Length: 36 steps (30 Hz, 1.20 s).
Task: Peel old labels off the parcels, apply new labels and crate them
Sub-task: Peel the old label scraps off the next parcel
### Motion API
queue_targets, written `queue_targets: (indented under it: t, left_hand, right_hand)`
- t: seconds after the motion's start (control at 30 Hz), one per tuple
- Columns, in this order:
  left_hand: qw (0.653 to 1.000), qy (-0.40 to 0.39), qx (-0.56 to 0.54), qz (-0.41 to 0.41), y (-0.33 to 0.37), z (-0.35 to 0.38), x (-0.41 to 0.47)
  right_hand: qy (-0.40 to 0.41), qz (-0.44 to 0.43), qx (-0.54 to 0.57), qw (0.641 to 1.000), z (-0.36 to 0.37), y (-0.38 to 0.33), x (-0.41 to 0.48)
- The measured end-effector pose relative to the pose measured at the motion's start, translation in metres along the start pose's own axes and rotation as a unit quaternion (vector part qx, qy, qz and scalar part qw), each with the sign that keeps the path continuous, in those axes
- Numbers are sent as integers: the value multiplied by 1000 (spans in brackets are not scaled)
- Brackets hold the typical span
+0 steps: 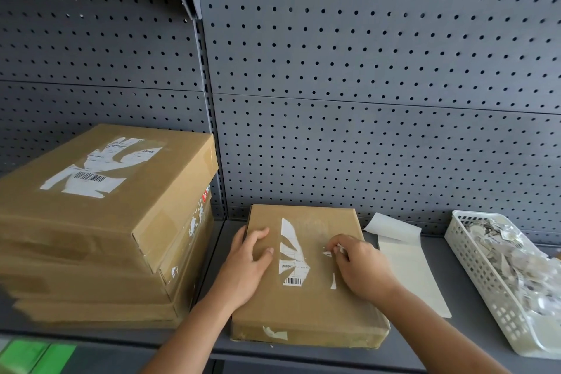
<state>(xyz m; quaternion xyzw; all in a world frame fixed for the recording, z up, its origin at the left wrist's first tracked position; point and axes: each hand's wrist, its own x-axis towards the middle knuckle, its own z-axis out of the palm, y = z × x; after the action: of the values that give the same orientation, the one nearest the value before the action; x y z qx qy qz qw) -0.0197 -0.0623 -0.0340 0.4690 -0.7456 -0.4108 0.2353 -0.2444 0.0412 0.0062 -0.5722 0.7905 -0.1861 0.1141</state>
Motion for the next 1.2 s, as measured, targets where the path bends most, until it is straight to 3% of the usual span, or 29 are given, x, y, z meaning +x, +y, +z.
queue_targets:
  t: [0.2, 0.43, 1.2]
  left_hand:
    - [1000, -1, -1, -2, 1, 0, -1]
    - [1000, -1, -2, -4, 4, 0, -2]
    - [1000, -2, -2, -8, 7, -1, -5]
  right_hand:
    - [3, 1, 31, 1000, -2, 5, -2]
    - [-2, -7, -30, 1000, 1, 0, 2]
    - [7, -2, -16, 1000, -1, 2, 3]
